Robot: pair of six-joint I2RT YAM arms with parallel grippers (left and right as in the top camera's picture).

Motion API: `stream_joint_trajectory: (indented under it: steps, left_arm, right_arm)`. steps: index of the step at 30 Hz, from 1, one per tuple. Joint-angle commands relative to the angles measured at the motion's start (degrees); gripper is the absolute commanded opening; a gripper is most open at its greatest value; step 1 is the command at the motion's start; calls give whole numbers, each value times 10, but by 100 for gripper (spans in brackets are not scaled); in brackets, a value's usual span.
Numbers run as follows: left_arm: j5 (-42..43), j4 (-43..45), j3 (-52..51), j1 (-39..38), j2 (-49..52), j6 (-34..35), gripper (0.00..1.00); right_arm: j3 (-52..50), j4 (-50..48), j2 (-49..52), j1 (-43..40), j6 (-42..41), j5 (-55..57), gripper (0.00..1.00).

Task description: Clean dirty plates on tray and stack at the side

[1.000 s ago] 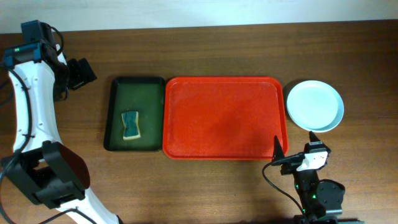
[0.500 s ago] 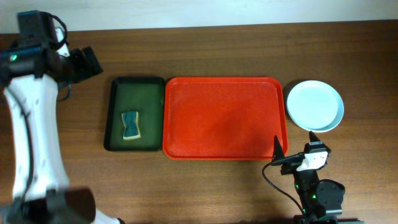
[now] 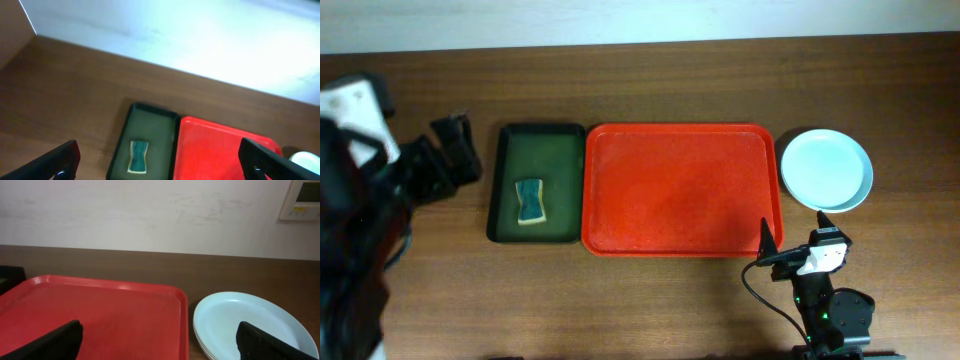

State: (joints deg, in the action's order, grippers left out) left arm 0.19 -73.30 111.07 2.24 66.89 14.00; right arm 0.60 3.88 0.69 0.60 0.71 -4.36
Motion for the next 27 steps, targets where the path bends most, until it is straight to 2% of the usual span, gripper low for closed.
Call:
stream_joint_trajectory:
  steps: [1, 11, 15, 20, 22, 27]
  left_arm:
    - [-2, -7, 4, -2, -57, 5, 99]
    - [-2, -234, 3, -2, -183, 5, 99]
    - [-2, -234, -38, -2, -224, 5, 99]
    - [-2, -222, -191, -2, -315, 5, 99]
    - [-2, -198, -251, -2, -348, 5, 99]
    - [-1, -69, -425, -2, -445, 5, 99]
  right_arm:
    - [-3, 3, -4, -2, 4, 1, 98]
    - [-3, 3, -4, -2, 4, 1, 98]
    - [-3, 3, -4, -2, 4, 1, 98]
    - [-3, 3, -4, -2, 4, 1, 98]
    - [-3, 3, -4, -2, 4, 1, 98]
    - [-3, 3, -4, -2, 4, 1, 99]
